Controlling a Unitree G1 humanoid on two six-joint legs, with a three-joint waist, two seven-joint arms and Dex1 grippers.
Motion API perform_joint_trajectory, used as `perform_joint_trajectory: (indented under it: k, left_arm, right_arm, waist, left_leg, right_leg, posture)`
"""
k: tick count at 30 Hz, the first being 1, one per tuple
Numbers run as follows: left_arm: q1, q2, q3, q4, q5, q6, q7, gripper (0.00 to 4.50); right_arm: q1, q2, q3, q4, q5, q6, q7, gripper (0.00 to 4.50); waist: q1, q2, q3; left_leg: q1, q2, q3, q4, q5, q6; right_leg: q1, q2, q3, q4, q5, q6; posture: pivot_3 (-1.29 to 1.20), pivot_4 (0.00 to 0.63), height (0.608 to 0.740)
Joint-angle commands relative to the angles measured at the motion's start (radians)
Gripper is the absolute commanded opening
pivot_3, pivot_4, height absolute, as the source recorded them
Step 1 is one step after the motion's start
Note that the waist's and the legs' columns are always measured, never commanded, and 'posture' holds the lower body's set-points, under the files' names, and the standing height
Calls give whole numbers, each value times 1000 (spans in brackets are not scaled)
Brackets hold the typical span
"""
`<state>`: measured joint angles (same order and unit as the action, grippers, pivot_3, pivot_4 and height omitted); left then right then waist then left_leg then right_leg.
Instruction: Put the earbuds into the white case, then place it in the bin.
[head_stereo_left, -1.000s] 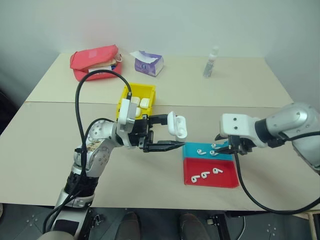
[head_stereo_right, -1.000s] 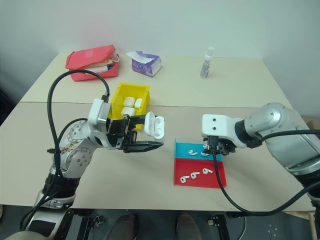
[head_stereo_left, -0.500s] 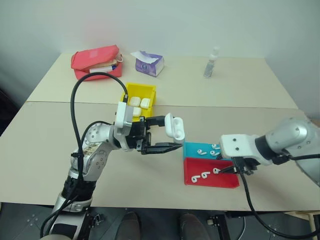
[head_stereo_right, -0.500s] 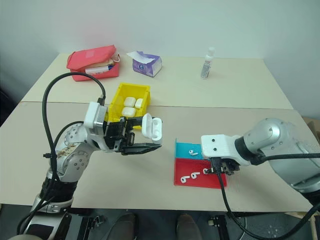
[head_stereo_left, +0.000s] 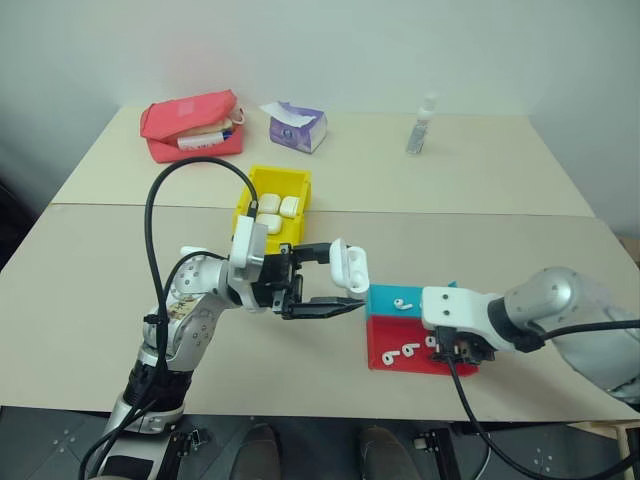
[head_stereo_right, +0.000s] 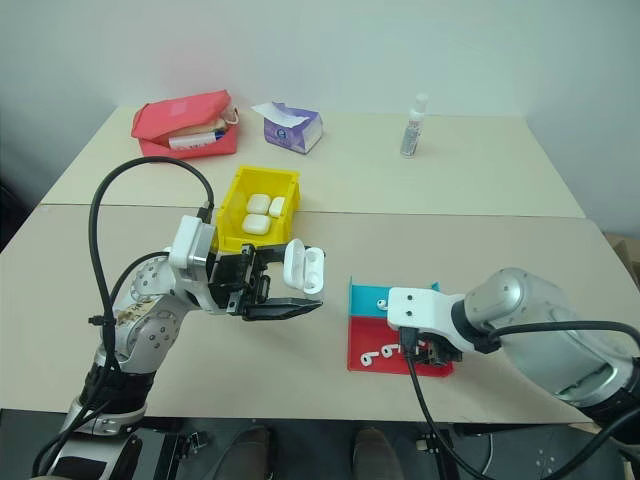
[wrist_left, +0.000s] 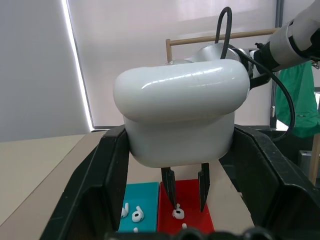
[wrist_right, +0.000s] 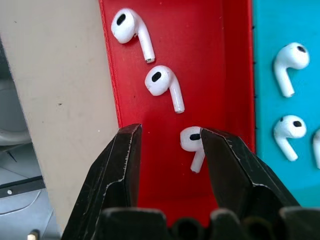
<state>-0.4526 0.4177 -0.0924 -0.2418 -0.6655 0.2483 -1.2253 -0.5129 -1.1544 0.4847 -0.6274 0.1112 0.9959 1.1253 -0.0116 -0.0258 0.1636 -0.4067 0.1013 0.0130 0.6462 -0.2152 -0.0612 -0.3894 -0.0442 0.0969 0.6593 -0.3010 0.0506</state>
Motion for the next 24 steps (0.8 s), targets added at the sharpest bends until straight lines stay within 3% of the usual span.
perform_joint_trajectory:
  k: [1,24]
  left_arm:
    - [-17,3,16,0,-7,-14,-11,2769]
    - [20,13,20,-55,-17,-9,16,2769]
  right_arm:
    - [-33,12,26,6,-50,20,-31,2296]
    - [-27,22,59,58,-79,-7,-15,2296]
  waist:
    - [0,0,0]
    - [0,0,0]
  left_leg:
    - [0,0,0,0,0,0]
    - [0,0,0,0,0,0]
  right_leg:
    - [0,0,0,0,0,0]
    - [0,0,0,0,0,0]
  posture:
    - [0,150,740]
    - [0,150,740]
